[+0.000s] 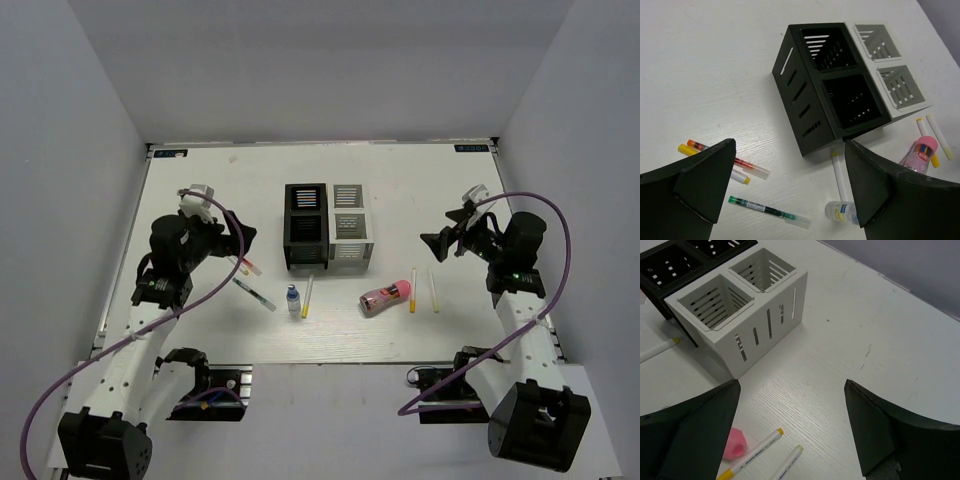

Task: Sort the stationery into containers
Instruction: Pick up the pen from the center of the board.

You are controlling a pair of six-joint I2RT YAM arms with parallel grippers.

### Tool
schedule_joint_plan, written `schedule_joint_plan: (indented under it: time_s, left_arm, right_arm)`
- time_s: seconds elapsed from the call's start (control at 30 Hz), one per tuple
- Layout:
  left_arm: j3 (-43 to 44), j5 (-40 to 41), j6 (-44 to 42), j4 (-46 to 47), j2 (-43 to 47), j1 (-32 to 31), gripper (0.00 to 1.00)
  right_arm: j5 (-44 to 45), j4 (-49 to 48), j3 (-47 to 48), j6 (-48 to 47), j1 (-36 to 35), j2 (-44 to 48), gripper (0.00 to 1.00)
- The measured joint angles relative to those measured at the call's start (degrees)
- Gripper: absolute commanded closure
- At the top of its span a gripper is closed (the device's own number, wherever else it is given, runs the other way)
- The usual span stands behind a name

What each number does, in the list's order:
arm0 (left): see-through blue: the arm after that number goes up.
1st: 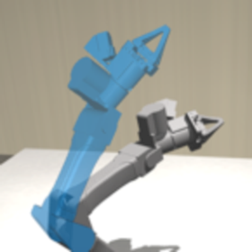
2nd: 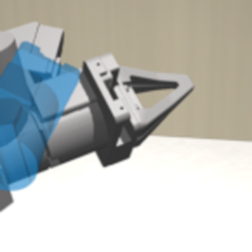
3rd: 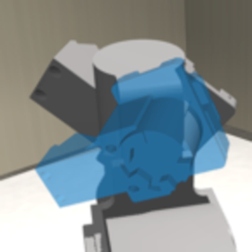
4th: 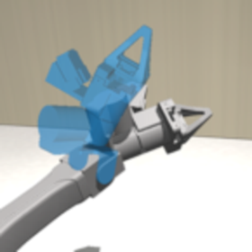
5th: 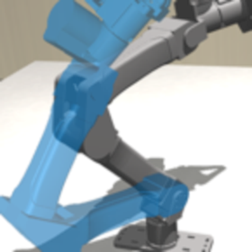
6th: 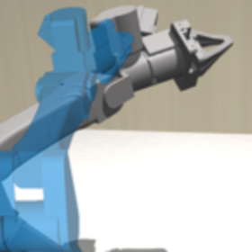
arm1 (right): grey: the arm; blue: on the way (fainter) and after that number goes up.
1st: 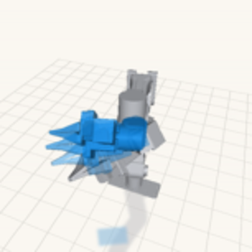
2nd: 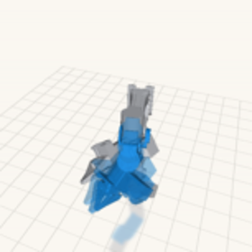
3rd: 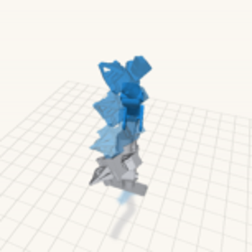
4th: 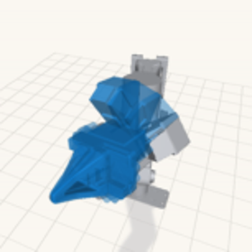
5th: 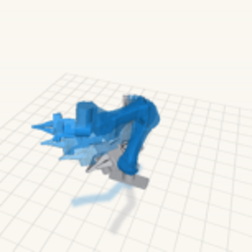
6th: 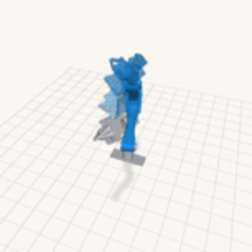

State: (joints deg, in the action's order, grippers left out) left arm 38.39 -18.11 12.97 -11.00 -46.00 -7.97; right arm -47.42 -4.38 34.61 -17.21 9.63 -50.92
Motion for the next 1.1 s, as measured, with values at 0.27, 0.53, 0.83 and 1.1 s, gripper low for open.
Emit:
schedule_joint_plan:
  time_s: [0.27, 0.53, 0.83, 1.1]
  left_arm:
    - [1.0, 4.1, 1.1, -2.9, -3.8, 0.0, 0.0]
    - [1.1, 5.2, 2.2, -4.0, -4.3, 0.0, 0.44]
    - [1.5, 6.2, 8.9, -5.2, -8.9, -0.5, 0.0]
    - [2.1, 14.7, 19.1, -9.8, -15.6, -0.9, 0.2]
  right_arm:
    - [6.6, 0.5, 0.0, -2.8, 0.0, -1.9, 0.1]
    - [15.9, 1.3, -0.8, -5.9, 0.0, -1.3, 0.1]
    - [24.6, 1.5, -3.6, -11.8, 0.0, -1.1, 0.1]
    - [16.4, 6.7, -2.1, -12.2, 0.0, -5.7, 1.0]
